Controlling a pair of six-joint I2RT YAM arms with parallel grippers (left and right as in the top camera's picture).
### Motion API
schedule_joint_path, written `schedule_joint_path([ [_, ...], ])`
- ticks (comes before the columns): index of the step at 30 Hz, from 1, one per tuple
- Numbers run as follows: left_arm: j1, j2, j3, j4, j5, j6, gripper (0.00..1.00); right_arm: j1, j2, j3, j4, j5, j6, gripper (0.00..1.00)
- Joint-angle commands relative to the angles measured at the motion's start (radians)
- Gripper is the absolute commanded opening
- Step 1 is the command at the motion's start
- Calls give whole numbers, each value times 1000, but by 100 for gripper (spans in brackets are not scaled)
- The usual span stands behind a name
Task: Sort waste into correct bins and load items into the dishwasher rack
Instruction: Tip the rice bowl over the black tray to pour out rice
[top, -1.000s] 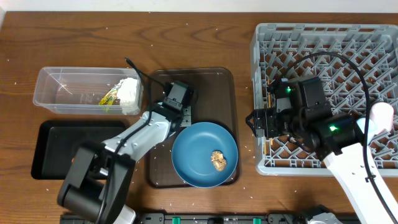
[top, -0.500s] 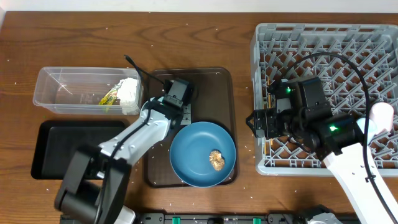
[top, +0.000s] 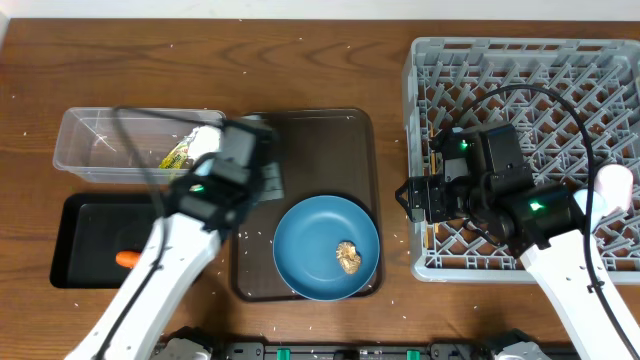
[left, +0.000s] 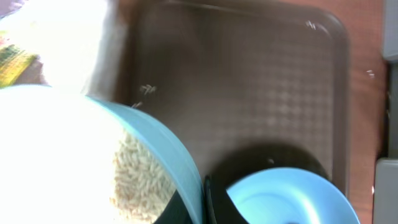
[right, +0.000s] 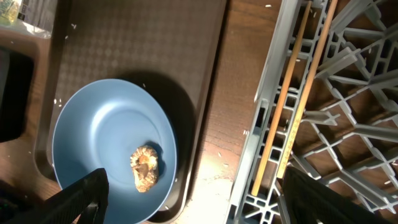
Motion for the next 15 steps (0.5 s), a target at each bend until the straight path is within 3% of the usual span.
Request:
schedule_joint_path([
  [1,134,-63,18,-56,120,-58,6,10,6,5,0,2,8,83],
  [9,593,-110,-45,-98,548,107,6,10,6,5,2,2,8,83],
  [15,933,-83,-177,-29,926,210,6,10,6,5,3,2,19,83],
])
